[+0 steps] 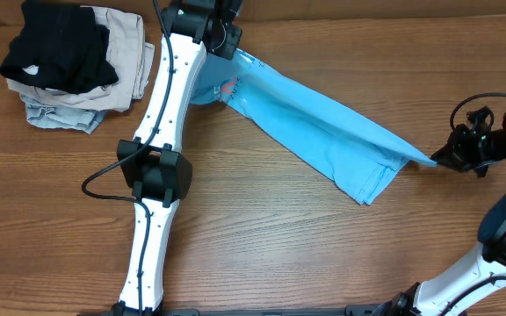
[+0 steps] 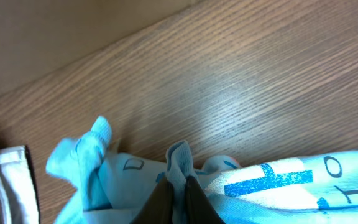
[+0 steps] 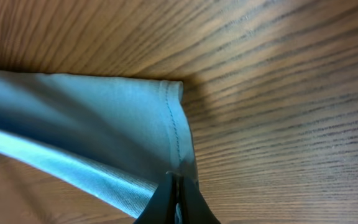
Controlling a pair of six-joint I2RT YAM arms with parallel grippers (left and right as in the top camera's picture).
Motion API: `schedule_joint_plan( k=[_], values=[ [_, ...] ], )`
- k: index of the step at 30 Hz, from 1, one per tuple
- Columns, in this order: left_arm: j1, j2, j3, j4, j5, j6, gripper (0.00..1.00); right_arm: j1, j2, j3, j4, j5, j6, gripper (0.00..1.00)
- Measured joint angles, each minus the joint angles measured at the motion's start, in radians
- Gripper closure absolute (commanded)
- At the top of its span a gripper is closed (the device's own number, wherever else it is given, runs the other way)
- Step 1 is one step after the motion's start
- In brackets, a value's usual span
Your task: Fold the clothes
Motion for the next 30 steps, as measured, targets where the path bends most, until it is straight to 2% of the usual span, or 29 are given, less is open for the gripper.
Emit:
schedule_joint_plan(
  k=[8,10,20,24,30],
  values=[
    [0.000,0.000,0.000,-0.017,0.013,-0.013,0.85,0.031,0.000,0.006,-0.001,0.000,0.000,0.96],
    [0.000,0.000,0.000,-0.016,0.014,-0.015,0.96,0.039,0.000,0.006,0.000,0.000,0.000,0.96],
    [0.000,0.000,0.000,0.031,0.017,-0.019,0.96,0.045,0.000,0.018,0.012,-0.002,0.001,0.96],
    [0.003,0.000,0.019,0.092,0.017,-0.036,0.96,0.045,0.000,0.113,0.005,-0.010,0.001,0.96],
    [0.020,0.000,0.090,0.180,0.011,-0.053,0.96,0.045,0.000,0.371,-0.103,-0.025,0.001,0.96]
  ],
)
